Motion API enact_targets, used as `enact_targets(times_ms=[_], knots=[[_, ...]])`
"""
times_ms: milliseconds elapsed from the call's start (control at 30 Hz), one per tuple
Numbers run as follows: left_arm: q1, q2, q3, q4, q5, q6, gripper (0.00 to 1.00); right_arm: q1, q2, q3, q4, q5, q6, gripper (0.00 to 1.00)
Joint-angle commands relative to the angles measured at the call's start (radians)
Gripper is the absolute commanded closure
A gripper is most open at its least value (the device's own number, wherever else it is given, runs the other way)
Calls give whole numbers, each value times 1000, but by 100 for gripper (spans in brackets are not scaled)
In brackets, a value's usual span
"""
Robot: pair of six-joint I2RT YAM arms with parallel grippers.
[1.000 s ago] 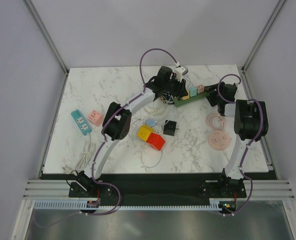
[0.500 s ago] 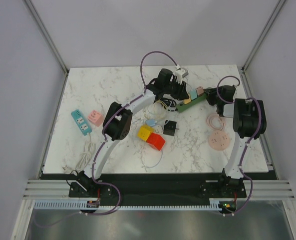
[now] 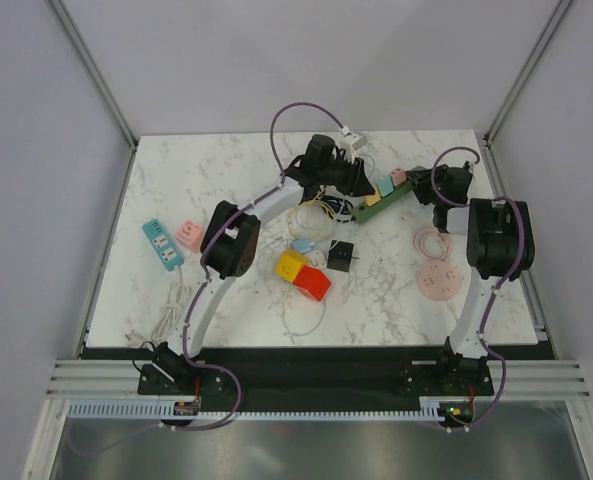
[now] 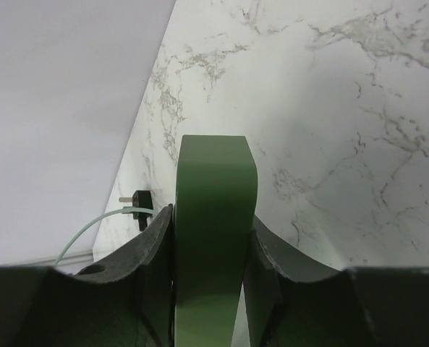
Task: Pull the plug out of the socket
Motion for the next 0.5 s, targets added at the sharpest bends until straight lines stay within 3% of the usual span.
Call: enact_targets(times_ms=[0,67,200,333,467], knots=[[30,-158,-13,139,-51,17,98,-18,48,-47,118,-86,-71,100],[22,-181,-51,115,-114,117,98,-26,64,-71,210,-116,-33,100],[13,-261,-135,133,-205,223,98,-33,58,-75,204,-105,-55,100],[11,-316,-249,246,-156,193,98,-32,35,-81,135,-55,-80,100],[-7,-366,-343,369,-200,168,98,-32,16,-84,91,-16,-94,100]])
